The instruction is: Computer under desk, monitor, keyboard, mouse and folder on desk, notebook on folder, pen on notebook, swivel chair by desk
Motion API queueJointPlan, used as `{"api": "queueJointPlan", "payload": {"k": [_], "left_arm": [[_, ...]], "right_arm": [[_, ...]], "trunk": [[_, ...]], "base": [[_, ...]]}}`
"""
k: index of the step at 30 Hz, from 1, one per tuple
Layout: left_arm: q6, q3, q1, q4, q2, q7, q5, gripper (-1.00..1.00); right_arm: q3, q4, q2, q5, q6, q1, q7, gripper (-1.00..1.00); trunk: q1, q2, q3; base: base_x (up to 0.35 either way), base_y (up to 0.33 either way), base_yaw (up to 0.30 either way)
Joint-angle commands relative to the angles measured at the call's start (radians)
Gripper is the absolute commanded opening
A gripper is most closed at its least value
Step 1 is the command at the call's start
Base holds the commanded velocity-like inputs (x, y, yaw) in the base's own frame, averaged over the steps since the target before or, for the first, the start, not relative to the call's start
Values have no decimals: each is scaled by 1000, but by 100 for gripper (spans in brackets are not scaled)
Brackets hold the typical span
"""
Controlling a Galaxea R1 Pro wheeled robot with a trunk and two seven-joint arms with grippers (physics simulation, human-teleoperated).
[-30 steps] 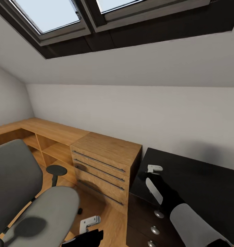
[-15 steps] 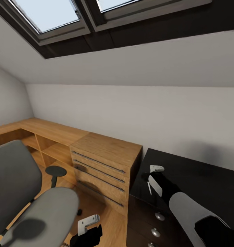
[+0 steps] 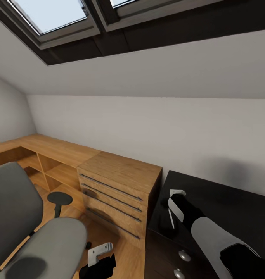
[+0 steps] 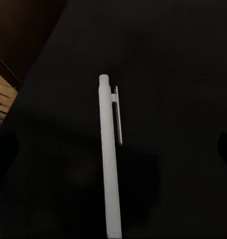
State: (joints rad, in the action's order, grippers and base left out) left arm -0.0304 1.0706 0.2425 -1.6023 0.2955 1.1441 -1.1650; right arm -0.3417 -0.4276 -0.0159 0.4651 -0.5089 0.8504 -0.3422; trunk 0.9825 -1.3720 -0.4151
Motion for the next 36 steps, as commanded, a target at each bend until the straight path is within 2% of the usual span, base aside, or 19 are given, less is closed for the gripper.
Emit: {"api": "queueJointPlan", "payload": {"k": [1, 4, 7, 11, 17, 19, 24, 36], "left_arm": [[-3, 2, 1, -1, 1, 5, -2, 100], [-1, 0, 1, -2, 0, 7, -1, 100], [0, -4, 1, -5, -1, 7, 0, 100], [1, -6, 1, -8, -2, 8, 0, 100], [1, -5, 1, -10, -4, 8, 1, 100], [1, -5, 1, -10, -4, 10, 1, 100], [1, -3, 1, -9, -4, 10, 1, 100], [1, -4, 1, -10, -4, 12, 1, 100]], "right_arm": [[-8, -2, 1, 10, -13, 1, -10, 100], [-8, -3, 1, 10, -65, 1, -12, 100], [-8, -4, 1, 10, -76, 1, -12, 100], [-8, -6, 2, 10, -79, 1, -12, 100], [-7, -9, 2, 10, -76, 1, -15, 100], [-7, -10, 1, 10, -77, 1, -40, 100], [-8, -11, 1, 10, -73, 1, -62, 100], [-9, -10, -8, 10, -68, 1, -66, 100]], "trunk": [[0, -1, -1], [0, -1, -1], [0, -1, -1], [0, -1, -1], [23, -43, -20], [31, -57, -26], [31, -57, -26], [31, -57, -26]], "base": [[49, 0, 0], [18, 0, 0], [5, 0, 0], [2, 0, 0], [0, 0, 0], [0, 0, 0], [0, 0, 0], [0, 0, 0]]}}
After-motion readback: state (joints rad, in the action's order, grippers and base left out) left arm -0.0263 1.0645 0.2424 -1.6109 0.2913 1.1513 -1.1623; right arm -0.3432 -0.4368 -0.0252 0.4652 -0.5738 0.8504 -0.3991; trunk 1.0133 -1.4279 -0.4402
